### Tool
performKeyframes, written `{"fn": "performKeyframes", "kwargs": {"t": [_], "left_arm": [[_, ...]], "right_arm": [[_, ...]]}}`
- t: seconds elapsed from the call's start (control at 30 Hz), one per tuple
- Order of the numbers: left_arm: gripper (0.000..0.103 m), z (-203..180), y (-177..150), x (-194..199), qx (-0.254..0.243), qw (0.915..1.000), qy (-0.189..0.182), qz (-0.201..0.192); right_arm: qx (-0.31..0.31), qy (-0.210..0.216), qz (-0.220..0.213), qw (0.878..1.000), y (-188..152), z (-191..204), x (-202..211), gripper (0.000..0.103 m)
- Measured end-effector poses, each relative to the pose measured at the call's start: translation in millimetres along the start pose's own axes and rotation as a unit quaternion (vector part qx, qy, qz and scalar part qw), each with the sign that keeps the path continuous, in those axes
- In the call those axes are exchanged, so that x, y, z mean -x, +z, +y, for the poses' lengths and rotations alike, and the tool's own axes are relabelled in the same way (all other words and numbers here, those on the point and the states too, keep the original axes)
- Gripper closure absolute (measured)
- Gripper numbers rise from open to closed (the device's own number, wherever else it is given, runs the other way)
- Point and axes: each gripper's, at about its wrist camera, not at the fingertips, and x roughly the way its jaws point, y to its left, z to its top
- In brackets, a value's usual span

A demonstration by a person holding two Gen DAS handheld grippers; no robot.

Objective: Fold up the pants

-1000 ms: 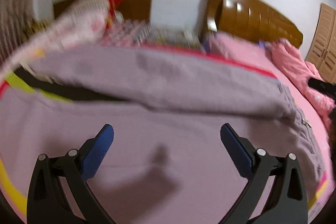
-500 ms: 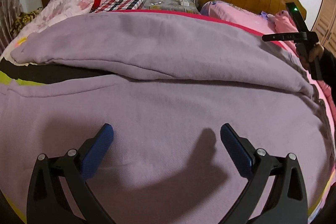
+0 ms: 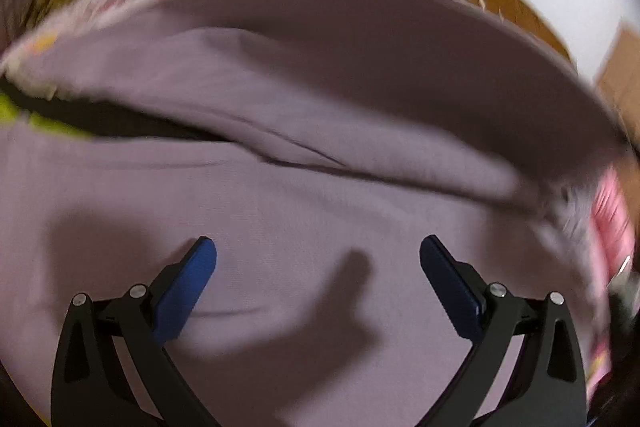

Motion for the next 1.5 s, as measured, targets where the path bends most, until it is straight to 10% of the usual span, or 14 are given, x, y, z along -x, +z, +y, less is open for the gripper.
{"fn": "performKeyframes", "kwargs": {"t": [0.17,0.53,0.6,0.77,0.87,0.97,1.03,1.23,1.5], "left_arm": [[0.002,38,-12,35,0.098,0.99,-0.101,-0.003],[0.004,25,6,19,0.079,0.9835,-0.154,0.053],[0.016,28,6,8,0.103,0.9753,-0.181,0.072],[0.081,36,3,-13,0.165,0.9619,-0.2,0.086],[0.096,45,9,-9,0.187,0.9596,-0.202,0.06],[0.096,42,5,0,0.167,0.9687,-0.177,0.047],[0.096,38,4,7,0.146,0.9744,-0.166,0.038],[0.096,31,21,18,0.139,0.9723,-0.185,0.035],[0.096,25,45,22,0.156,0.9597,-0.227,0.054]], "right_arm": [[-0.043,-0.002,0.018,0.999,-53,98,46,0.09],[-0.12,-0.064,0.033,0.99,-88,130,29,0.089],[-0.126,-0.068,0.032,0.989,-86,131,27,0.089],[-0.119,-0.079,0.035,0.989,-82,135,35,0.089],[-0.134,-0.074,0.044,0.987,-83,133,36,0.088],[-0.181,-0.073,0.062,0.979,-86,135,41,0.055],[-0.244,-0.073,0.048,0.966,-89,138,55,0.036],[-0.469,0.019,-0.005,0.883,-118,144,67,0.04],[-0.605,-0.019,0.066,0.793,-141,127,25,0.039]]}}
